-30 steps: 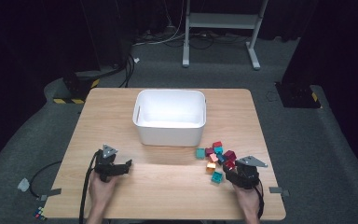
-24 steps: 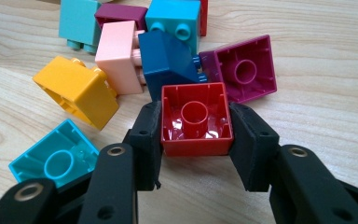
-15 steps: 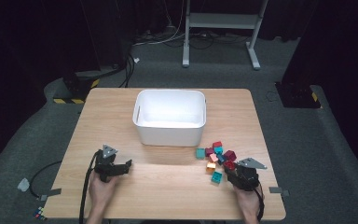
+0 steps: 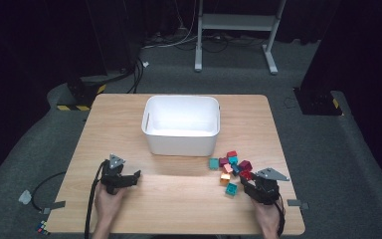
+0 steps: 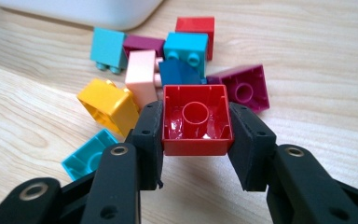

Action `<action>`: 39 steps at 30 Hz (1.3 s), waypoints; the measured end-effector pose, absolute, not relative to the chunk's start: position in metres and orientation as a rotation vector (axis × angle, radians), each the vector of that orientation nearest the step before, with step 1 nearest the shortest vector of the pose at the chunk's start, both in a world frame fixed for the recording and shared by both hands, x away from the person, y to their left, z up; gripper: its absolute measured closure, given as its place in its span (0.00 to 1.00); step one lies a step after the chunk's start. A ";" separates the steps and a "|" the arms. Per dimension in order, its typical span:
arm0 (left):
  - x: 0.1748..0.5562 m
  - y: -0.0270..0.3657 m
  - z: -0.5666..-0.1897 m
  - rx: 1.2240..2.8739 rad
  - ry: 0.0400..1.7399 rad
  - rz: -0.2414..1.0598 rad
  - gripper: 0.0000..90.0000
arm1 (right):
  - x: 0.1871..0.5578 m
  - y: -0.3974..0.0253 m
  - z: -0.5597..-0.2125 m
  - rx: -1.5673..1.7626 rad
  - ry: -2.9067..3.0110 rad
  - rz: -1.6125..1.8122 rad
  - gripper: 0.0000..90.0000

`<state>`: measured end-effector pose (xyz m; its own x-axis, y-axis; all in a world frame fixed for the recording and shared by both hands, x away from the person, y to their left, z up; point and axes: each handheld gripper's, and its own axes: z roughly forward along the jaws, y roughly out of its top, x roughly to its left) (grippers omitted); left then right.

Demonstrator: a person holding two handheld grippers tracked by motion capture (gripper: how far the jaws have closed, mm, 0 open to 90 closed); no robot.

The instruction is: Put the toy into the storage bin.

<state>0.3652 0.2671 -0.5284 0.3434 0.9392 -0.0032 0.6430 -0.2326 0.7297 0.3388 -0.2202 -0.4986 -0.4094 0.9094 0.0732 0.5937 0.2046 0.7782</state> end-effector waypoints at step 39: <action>0.365 0.267 -0.528 1.967 1.380 0.593 0.16 | 0.387 -0.200 -0.410 1.259 2.109 1.249 0.65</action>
